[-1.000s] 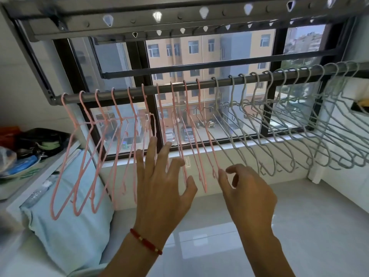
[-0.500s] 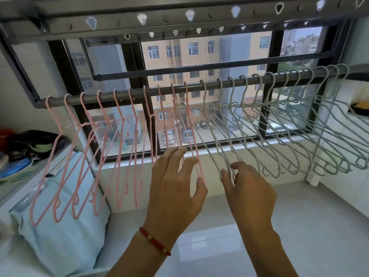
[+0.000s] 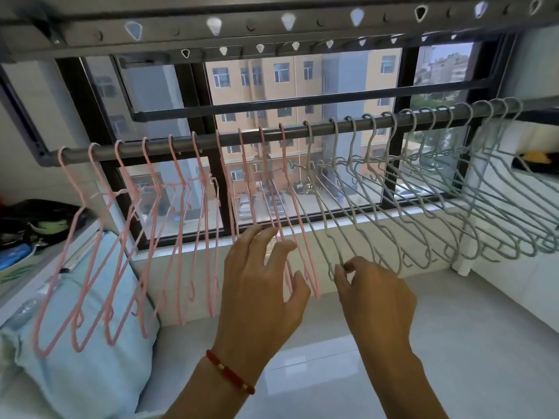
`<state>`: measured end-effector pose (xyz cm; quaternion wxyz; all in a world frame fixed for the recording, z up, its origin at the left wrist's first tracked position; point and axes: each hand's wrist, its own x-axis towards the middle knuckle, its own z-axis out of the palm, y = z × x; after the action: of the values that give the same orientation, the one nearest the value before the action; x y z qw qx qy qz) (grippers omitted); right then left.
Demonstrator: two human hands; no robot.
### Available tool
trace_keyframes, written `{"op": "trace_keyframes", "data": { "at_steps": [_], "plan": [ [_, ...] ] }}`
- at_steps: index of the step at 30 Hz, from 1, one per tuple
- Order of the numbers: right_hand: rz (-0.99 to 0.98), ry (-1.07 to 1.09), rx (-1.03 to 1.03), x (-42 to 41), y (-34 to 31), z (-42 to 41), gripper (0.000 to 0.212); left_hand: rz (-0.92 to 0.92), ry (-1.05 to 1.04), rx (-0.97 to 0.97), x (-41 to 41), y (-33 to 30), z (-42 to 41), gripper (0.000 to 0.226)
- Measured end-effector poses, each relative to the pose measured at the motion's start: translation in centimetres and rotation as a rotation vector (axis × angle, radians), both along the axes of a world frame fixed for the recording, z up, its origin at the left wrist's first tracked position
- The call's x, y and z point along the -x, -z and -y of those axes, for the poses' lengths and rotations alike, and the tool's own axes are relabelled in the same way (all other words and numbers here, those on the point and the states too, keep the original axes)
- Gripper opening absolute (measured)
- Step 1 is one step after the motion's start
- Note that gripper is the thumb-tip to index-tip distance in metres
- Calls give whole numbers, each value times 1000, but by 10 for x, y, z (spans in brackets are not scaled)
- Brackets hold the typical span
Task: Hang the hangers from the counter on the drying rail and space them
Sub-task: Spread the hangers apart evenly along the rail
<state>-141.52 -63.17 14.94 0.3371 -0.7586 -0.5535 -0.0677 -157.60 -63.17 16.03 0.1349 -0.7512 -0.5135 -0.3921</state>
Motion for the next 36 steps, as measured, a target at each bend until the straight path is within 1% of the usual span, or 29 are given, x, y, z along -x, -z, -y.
{"op": "trace_keyframes", "data": {
  "at_steps": [3, 13, 22, 36],
  "plan": [
    [-4, -11, -30, 4, 1, 2, 26, 4, 0, 11, 3, 0, -1, 45],
    [3, -17, -34, 13, 1, 4, 26, 15, 9, 19, 9, 0, -1, 49],
    [-7, -18, -50, 8, 2, 5, 24, 21, 17, 13, 6, 1, -2, 47],
    [0, -33, -130, 1, 4, 5, 22, 19, 12, 6, -1, 0, -3, 46]
  ]
}}
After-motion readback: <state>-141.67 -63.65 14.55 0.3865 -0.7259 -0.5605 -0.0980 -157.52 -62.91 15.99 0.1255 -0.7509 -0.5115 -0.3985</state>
